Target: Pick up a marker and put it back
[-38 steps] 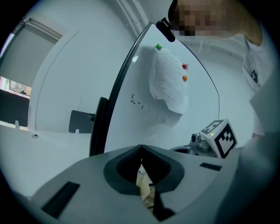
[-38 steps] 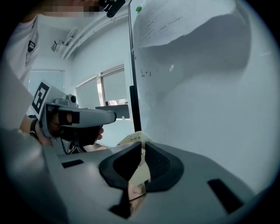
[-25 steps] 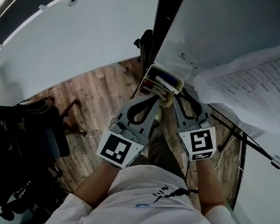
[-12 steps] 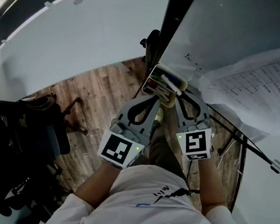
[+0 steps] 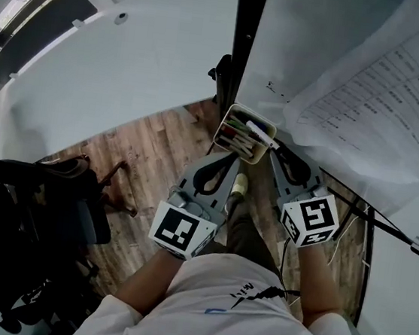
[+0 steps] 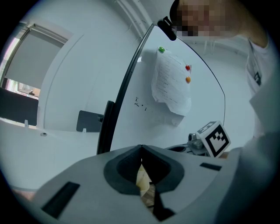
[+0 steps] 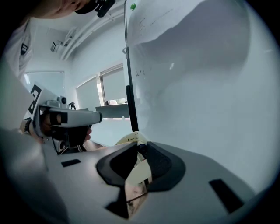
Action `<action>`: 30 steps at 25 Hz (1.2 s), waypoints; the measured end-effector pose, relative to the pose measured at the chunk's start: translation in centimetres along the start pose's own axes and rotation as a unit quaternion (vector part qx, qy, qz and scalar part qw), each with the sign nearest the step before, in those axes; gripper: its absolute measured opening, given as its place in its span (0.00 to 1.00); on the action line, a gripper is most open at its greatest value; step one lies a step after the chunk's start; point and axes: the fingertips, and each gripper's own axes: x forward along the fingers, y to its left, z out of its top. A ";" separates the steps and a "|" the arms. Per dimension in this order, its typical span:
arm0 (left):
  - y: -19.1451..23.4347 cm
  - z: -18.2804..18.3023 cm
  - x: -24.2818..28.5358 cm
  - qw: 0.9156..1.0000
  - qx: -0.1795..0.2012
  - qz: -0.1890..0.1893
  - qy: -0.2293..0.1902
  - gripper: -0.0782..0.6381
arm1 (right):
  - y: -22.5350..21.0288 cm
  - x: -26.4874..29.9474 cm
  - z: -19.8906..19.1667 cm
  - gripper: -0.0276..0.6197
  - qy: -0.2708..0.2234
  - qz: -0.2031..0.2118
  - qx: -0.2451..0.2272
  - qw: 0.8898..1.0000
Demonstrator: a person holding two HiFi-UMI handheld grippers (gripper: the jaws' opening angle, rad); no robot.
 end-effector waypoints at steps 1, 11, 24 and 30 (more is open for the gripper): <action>-0.2 0.0 -0.2 1.000 0.001 -0.002 0.003 0.12 | 0.1 -0.4 0.4 0.16 -0.006 -0.001 0.004 1.000; -3.5 1.7 -1.9 0.999 0.020 -0.041 0.003 0.12 | 1.9 -5.3 4.2 0.16 -0.061 -0.010 0.030 0.998; -6.8 6.4 -5.3 0.995 0.054 -0.082 -0.036 0.12 | 4.9 -10.8 8.6 0.16 -0.116 -0.036 0.019 0.992; -8.3 7.5 -6.3 0.992 0.043 -0.111 -0.041 0.12 | 6.1 -12.4 10.0 0.16 -0.131 -0.050 0.006 0.990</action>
